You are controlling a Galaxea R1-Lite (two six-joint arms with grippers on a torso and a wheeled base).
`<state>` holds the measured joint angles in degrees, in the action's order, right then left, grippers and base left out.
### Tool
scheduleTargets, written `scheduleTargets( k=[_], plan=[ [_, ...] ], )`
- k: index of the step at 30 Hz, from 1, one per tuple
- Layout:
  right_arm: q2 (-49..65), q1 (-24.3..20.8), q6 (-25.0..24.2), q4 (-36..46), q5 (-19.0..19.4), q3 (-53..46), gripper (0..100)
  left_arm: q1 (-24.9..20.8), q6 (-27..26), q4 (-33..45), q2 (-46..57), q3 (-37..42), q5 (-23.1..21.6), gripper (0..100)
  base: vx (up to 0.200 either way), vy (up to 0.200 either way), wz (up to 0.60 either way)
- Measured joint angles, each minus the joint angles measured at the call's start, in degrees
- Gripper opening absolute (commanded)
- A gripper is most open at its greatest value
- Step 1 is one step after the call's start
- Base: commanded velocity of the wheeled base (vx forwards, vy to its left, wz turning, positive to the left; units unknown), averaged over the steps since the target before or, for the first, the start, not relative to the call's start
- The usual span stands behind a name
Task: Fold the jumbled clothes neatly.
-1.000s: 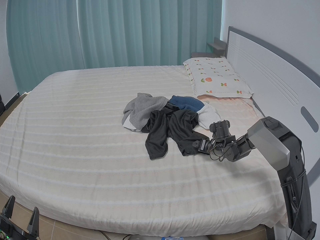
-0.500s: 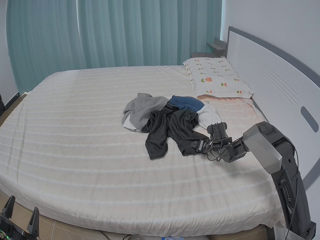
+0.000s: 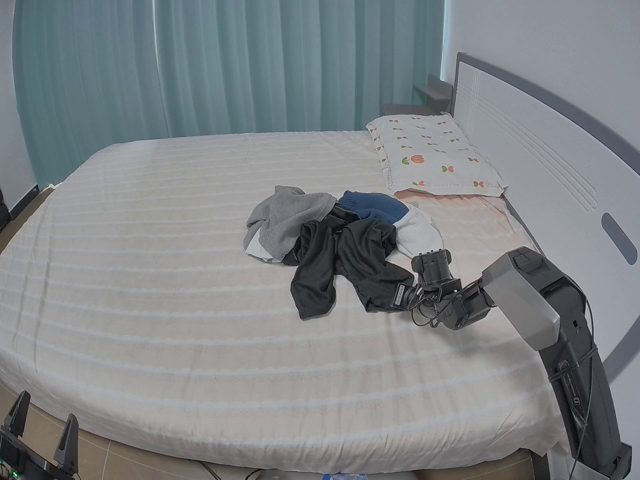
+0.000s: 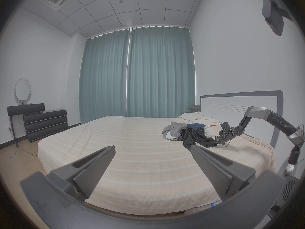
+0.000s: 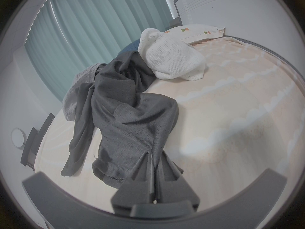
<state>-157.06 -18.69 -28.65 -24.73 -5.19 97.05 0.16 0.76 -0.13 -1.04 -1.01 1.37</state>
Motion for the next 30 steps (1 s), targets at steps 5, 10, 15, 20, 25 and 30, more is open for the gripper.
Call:
scheduleTargets(
  k=[5, 10, 15, 20, 25, 30],
  plan=[
    [2.62, 0.0, -3.6, -0.59, 1.72, -5.35, 0, 0.0, 0.02, 0.0, 0.0, 0.0, 0.0, 100, 0.0, 0.0, 0.0],
    [8.87, 0.23, -7.38, -4.22, 7.0, -16.07, 0, 0.0, 0.0, 0.0, 0.0, 0.0, -0.02, 100, 0.0, 0.0, 0.0],
    [17.21, 0.61, -9.09, -12.32, 12.14, -30.01, 0, 0.0, -0.02, 0.0, 0.0, 0.0, -0.02, 100, 0.0, 0.0, 0.0],
    [25.87, 0.48, -10.0, -22.86, 15.42, -43.61, 0, 0.0, -0.1, 0.02, 0.0, 0.0, -0.02, 100, 0.0, 0.0, 0.0],
    [37.61, -1.23, -10.96, -33.69, 17.68, -57.53, 0, -0.02, -0.32, 0.0, 0.0, 0.0, -0.26, 100, 0.0, 0.0, 0.0],
    [49.29, -4.77, -11.91, -41.5, 18.82, -66.13, 0, -0.02, -0.62, -0.02, 0.0, 0.0, -0.77, 100, 0.0, 0.0, 0.0]
  ],
)
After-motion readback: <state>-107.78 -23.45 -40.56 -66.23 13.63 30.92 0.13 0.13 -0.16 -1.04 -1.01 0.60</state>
